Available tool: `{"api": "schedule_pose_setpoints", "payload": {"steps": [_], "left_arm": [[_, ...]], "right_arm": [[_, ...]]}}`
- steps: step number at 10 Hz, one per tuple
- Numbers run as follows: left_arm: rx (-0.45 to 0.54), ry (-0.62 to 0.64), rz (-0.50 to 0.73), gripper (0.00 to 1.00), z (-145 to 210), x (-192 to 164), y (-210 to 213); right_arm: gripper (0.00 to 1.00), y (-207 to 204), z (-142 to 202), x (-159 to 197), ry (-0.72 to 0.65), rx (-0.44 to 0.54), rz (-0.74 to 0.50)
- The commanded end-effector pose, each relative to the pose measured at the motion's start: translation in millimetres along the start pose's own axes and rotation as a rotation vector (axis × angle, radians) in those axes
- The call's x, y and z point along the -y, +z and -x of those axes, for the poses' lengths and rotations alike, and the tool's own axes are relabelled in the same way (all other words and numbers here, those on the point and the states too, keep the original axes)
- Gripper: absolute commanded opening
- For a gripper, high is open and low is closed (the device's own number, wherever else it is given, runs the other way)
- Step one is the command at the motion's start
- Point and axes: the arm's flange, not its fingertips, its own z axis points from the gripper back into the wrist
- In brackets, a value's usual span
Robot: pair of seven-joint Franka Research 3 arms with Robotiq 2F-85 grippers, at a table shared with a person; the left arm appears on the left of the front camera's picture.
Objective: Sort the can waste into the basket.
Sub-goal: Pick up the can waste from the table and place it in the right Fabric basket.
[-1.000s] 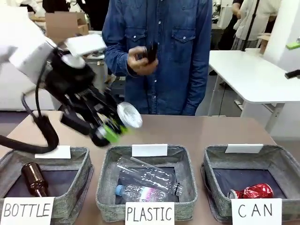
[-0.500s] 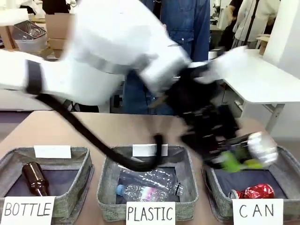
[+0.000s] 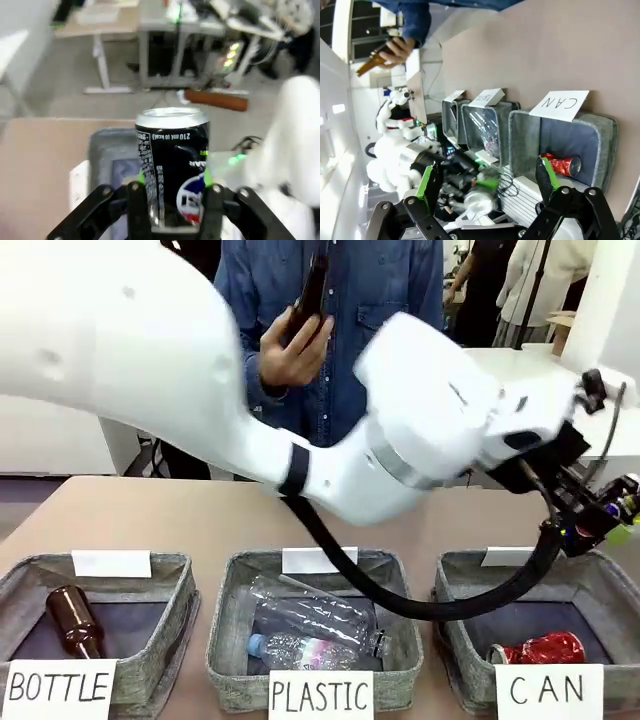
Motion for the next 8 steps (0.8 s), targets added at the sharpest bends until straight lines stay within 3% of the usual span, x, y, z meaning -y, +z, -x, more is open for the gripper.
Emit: {"api": "schedule_pose_setpoints", "payload": {"steps": [1, 2, 3, 5, 8], "left_arm": [[0.02, -0.051, 0.064, 0.41, -9.6, 18.8, 25.2], [0.02, -0.051, 0.064, 0.41, -9.6, 18.8, 25.2], [-0.004, 0.006, -0.001, 0.41, 5.7, -6.2, -9.0], [-0.068, -0.073, -0.086, 0.41, 9.8, -1.4, -22.1], [-0.047, -0.073, -0.11, 0.41, 10.9, -7.3, -19.7]], "right_arm": [[1.0, 2.3, 0.9, -2.9, -0.014, 0.005, 0.007], [1.0, 2.3, 0.9, -2.9, -0.014, 0.005, 0.007], [1.0, 2.3, 0.9, -2.9, -0.014, 0.005, 0.007], [1.0, 2.3, 0.9, -2.9, -0.014, 0.005, 0.007], [1.0, 2.3, 0.9, -2.9, -0.014, 0.005, 0.007]]}}
